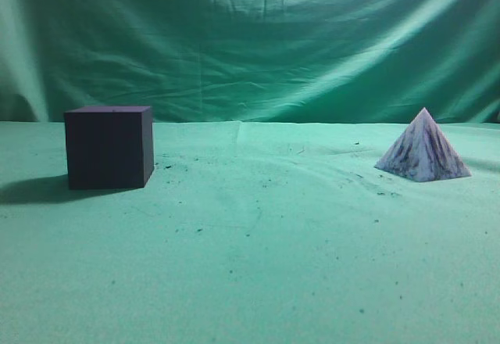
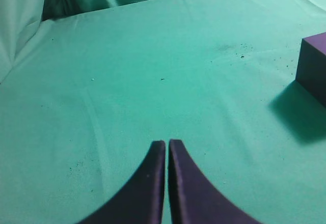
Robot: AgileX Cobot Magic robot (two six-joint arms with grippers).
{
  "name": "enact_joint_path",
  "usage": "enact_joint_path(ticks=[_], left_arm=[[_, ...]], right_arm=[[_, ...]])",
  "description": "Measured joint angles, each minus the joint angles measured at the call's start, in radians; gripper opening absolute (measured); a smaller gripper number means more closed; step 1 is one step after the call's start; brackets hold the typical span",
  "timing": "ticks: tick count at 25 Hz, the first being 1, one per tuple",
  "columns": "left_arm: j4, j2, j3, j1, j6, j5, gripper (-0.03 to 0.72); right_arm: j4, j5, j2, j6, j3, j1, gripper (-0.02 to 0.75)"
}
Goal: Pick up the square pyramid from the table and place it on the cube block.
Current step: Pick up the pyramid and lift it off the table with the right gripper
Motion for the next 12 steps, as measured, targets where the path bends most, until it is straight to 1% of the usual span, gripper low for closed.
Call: enact_joint_path(ticks=[12], left_arm=[[0.0,0.0,0.0,0.0,0.0,0.0,0.0]], right_arm=[[0.0,0.0,0.0,0.0,0.0,0.0,0.0]])
